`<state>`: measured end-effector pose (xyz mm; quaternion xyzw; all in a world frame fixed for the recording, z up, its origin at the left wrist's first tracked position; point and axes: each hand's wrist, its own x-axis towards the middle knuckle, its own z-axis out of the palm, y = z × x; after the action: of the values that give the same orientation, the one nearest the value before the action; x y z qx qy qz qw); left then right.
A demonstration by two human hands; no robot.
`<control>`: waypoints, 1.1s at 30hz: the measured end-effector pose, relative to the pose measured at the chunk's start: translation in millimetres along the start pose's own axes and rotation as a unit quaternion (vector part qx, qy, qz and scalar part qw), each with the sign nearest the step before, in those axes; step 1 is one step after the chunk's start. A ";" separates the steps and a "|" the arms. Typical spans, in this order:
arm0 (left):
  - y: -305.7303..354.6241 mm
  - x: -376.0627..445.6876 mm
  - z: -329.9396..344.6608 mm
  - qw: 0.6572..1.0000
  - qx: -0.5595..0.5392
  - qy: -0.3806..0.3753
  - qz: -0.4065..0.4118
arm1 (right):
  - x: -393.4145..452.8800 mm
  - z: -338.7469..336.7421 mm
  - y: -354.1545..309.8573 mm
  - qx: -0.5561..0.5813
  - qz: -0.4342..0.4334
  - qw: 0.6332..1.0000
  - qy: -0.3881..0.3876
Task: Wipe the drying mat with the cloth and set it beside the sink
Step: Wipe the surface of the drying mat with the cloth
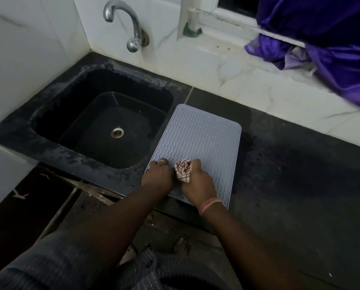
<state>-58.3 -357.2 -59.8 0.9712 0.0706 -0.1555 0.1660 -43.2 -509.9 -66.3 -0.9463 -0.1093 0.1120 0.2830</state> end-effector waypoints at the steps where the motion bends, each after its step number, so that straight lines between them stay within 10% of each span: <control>1: -1.6 3.5 0.6 0.998 -0.049 0.028 -0.003 | 1.6 1.2 -0.4 0.015 0.015 1.000 0.007; 7: -3.9 7.2 -17.2 0.945 -0.285 0.129 -0.091 | 16.3 -22.1 9.4 0.212 0.117 0.969 0.044; 22: -5.6 12.3 -8.1 0.956 -0.251 0.113 -0.102 | 35.1 -49.6 16.4 0.324 0.175 0.927 0.073; 33: -10.8 25.7 14.0 0.987 -0.108 0.103 0.063 | 7.1 -2.3 14.8 0.087 -0.022 0.992 -0.088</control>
<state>-40.1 -349.7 -84.0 0.9608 0.0425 -0.0350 0.2716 -33.7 -521.3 -73.8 -0.9021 -0.1442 0.1977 0.3556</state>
